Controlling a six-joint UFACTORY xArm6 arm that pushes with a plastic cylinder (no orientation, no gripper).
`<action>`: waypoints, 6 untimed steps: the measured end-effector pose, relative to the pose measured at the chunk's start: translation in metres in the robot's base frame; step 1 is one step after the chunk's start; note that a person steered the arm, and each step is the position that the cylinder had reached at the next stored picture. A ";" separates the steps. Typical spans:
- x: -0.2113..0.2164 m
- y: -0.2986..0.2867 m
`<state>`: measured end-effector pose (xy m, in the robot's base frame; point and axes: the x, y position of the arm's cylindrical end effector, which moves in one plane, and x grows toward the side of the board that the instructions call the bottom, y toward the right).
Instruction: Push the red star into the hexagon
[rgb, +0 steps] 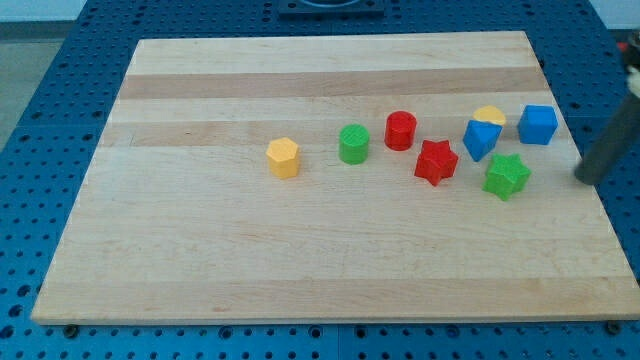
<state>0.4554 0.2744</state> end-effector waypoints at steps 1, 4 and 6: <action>-0.004 -0.093; -0.004 -0.223; -0.007 -0.298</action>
